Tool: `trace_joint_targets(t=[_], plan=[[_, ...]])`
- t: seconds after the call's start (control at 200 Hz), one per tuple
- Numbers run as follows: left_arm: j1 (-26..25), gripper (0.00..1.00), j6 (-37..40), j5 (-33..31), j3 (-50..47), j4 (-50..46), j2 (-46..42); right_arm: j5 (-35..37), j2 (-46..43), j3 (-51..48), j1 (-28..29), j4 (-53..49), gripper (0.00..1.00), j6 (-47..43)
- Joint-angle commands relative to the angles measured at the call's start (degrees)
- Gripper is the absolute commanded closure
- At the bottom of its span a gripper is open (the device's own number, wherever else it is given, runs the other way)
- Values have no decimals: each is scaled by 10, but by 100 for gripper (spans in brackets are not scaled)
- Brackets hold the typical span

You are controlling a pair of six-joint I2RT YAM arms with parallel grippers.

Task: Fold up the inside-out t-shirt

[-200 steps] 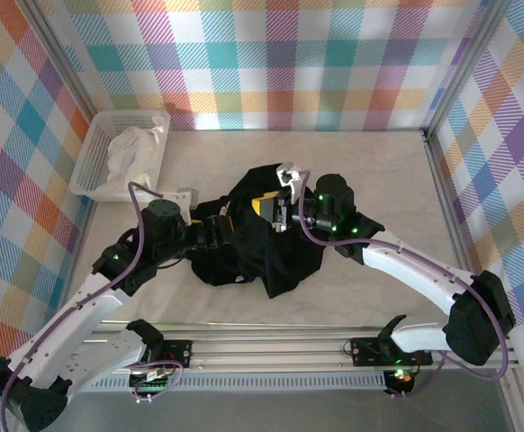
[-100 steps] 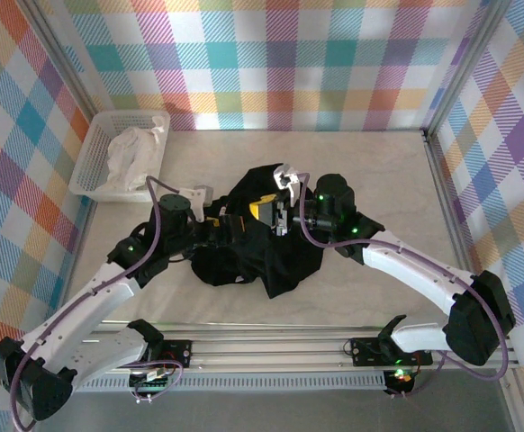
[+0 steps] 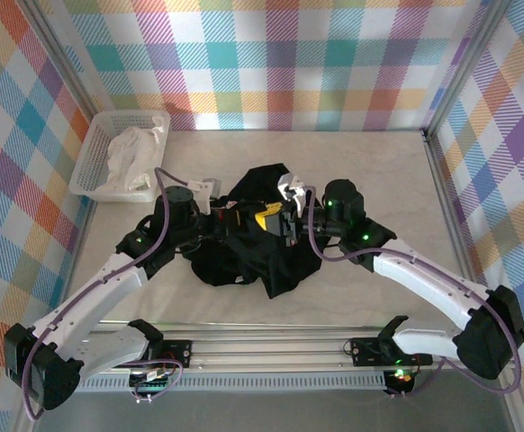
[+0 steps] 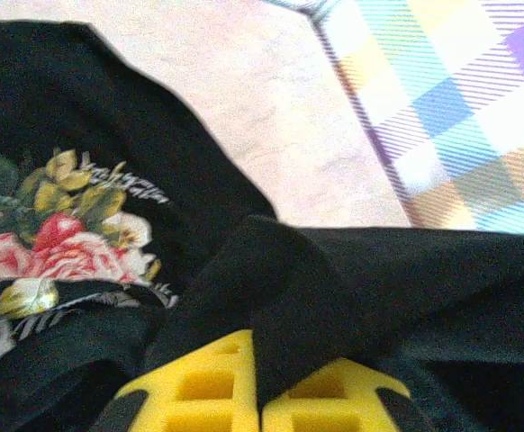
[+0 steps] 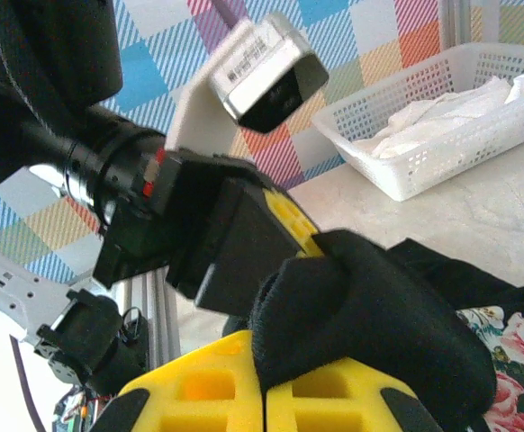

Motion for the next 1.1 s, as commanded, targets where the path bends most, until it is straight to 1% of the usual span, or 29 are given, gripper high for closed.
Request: trace_joint_targets(t=[0.0,0.055,0.115,0.175,0.25,0.34,0.4,0.445,0.56,0.66,0.73,0.79,0.835,0.865,0.925,0.98,1.02,1.05,1.08,1.095], plan=[[22,100,-15,92,-25,93,-38,22,-38,-4,-7,-50,100,-52],[34,100,-33,127,-46,143,-61,56,-51,-5,-9,-81,100,-68],[40,100,-45,153,-67,189,-83,93,-62,-2,-9,-118,95,-81],[41,100,-50,167,-81,223,-103,101,-69,3,-9,-146,87,-93],[40,100,-50,176,-90,245,-116,95,-78,4,-7,-165,78,-105],[41,100,-45,176,-93,248,-123,91,-90,11,0,-189,62,-136],[41,100,-39,174,-91,239,-122,93,-97,20,7,-209,54,-151],[40,100,-37,175,-88,233,-119,97,-100,28,14,-222,50,-182],[38,100,-34,177,-80,221,-112,117,-87,57,48,-250,42,-218],[34,100,-26,168,-70,202,-108,133,-50,86,83,-257,38,-227],[32,100,-19,165,-66,192,-106,142,-27,95,97,-240,35,-220],[28,100,-16,167,-64,190,-104,153,-8,99,102,-220,35,-207],[25,100,-13,169,-63,188,-104,168,8,106,103,-211,36,-194],[24,100,-10,169,-62,186,-104,180,17,112,103,-210,40,-188],[23,100,-4,163,-63,175,-110,202,29,121,103,-219,54,-181],[23,100,4,149,-61,161,-116,202,27,121,101,-223,72,-179],[23,100,9,138,-61,151,-122,179,18,115,94,-221,85,-175],[23,100,13,129,-61,144,-125,144,10,108,85,-214,93,-166],[23,100,16,118,-61,138,-127,103,1,99,73,-203,99,-150],[23,100,18,112,-61,136,-128,78,-4,94,67,-194,100,-136]])
